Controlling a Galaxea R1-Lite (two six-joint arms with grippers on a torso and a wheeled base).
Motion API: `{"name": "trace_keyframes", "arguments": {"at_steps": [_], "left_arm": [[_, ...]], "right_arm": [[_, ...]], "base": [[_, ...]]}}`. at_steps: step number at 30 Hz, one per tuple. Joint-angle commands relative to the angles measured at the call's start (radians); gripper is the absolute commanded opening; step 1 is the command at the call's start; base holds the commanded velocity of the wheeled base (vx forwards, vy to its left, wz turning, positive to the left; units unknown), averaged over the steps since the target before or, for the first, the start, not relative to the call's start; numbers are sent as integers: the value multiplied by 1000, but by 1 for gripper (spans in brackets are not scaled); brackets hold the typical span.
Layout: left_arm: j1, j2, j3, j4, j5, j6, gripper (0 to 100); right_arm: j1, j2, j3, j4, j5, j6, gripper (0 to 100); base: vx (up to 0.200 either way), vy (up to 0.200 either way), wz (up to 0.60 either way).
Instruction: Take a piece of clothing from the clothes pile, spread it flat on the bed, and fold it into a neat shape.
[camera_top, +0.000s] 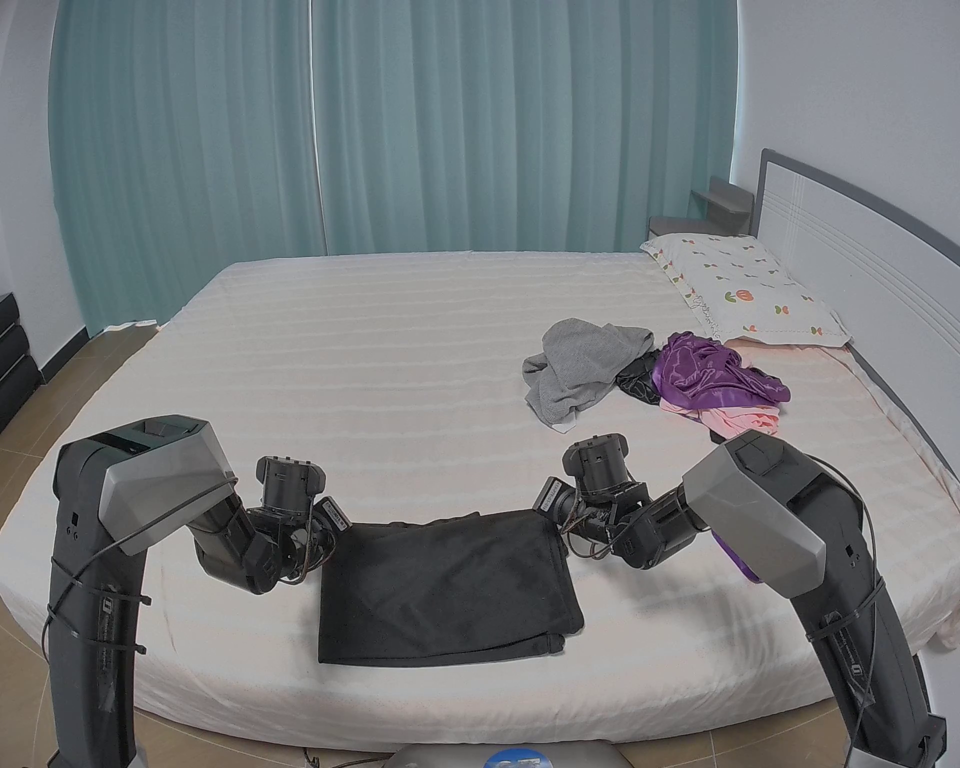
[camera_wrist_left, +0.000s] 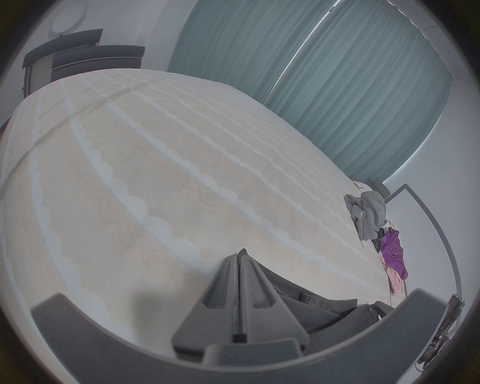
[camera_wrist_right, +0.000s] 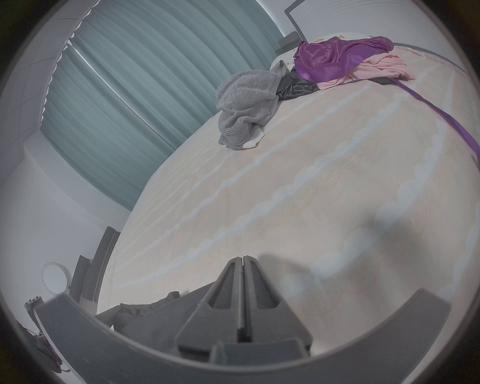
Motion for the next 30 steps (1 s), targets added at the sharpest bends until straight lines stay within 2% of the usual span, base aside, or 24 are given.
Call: {"name": "trace_keyframes", "arguments": {"at_steps": [1,18,19,20,26,30], "left_arm": [[0,0,1,0,0,0,0],[0,-5,0,0,-4,-10,0],[0,-6,1,0,-6,-10,100],[1,-6,1,0,-7,-10,100],[1,-6,0,0,-7,-11,100],[11,-15,10,-5,-14,-33,100]], "right_arm": [[-8,1,1,0,-3,0,0],[-12,-1,8,-6,-5,-10,0],[-12,-1,9,-7,-5,-10,0],[-12,-6,12,-7,-5,-10,100],[-9,-12,17,-11,-5,-10,100],[-16,-78,103,-17,-3,0,100]], "base": [[0,0,0],[0,0,0],[0,0,0],[0,0,0],[0,0,0],[0,0,0]]}}
